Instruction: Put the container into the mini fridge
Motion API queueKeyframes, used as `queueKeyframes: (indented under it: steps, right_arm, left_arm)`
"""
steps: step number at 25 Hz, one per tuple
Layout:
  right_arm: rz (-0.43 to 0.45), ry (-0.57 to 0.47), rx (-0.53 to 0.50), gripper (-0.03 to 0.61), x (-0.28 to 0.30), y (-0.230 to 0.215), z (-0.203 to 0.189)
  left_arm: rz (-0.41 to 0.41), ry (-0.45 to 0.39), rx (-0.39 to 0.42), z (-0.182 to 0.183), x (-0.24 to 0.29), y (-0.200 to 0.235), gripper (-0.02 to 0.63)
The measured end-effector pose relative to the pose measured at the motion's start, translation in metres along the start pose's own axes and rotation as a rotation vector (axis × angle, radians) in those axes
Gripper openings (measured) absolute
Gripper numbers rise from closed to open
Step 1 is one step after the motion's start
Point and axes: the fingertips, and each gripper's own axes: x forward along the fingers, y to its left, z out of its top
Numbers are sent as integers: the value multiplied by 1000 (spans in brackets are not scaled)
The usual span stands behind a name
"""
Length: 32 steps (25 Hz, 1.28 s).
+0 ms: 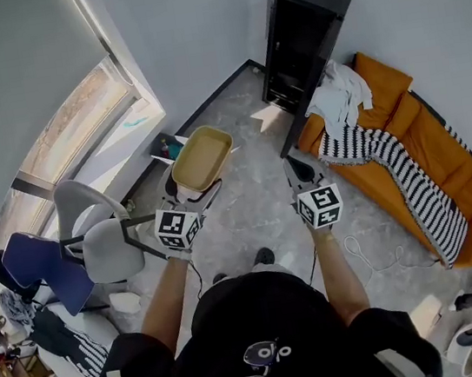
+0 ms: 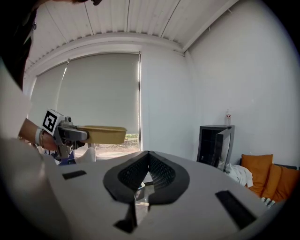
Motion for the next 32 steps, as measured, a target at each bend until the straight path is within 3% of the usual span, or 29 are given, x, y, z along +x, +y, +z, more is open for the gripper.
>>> queueKeyframes:
  steps: [16,23,32]
  right_arm:
    - [10,14,-3,8,22,-90,-10]
    - [-16,19,-2,8,74,-126,0]
    - [-89,34,3,8,178,-158,38]
  left_arm:
    - [-8,17,-6,-7,93,-16,526]
    - [-41,8,-15,-6,153,19,526]
    - [-151,0,-29,7,247,99,526]
